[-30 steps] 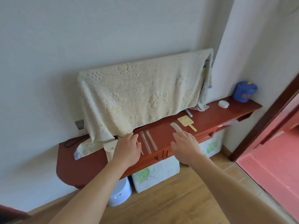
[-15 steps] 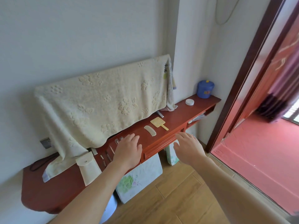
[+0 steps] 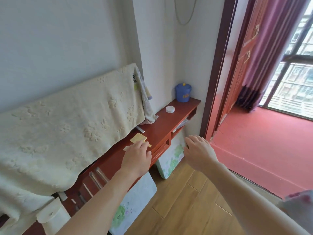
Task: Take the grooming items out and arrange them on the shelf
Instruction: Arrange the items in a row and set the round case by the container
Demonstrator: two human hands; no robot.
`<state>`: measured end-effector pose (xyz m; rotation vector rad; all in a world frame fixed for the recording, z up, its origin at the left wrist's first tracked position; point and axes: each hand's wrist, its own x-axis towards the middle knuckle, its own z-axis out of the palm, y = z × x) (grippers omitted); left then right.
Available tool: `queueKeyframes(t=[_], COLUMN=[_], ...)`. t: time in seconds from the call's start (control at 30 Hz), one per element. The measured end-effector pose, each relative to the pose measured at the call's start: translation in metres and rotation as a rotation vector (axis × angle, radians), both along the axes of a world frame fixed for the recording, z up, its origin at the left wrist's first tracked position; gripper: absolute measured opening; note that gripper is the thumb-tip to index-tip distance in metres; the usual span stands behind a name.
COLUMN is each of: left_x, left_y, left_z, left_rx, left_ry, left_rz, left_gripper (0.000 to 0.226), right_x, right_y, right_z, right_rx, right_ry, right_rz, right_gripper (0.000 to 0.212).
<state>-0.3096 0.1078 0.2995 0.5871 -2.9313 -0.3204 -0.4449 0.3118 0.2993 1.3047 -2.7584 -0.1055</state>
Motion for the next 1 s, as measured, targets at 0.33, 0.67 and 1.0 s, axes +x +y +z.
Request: queueKeyframes(t=[0.33,0.67,1.0], left_x=[-0.14,-0.237,-0.357], left_y=[0.047,0.04,-0.013], left_z=[-0.01,-0.011,-0.031], left_rx=[0.029,0.029,0.065], left_ry=[-0.023,-0.011,0.011], left_rz=[0.07,0.166,0.105], left_gripper=[0.051,0.05,0.05], right_x=[-0.151,-0.269,-0.365], right_y=[0.034,0.008,-0.029], right_z=[-0.018,-0.014,-0.002], right_rx=[-0.048,-0.128,-0.213], right_ry=[-0.037,-0.165,-0.194], right_rz=[0.03,0.1,0.032], right_gripper=[0.043,0.054,0.033])
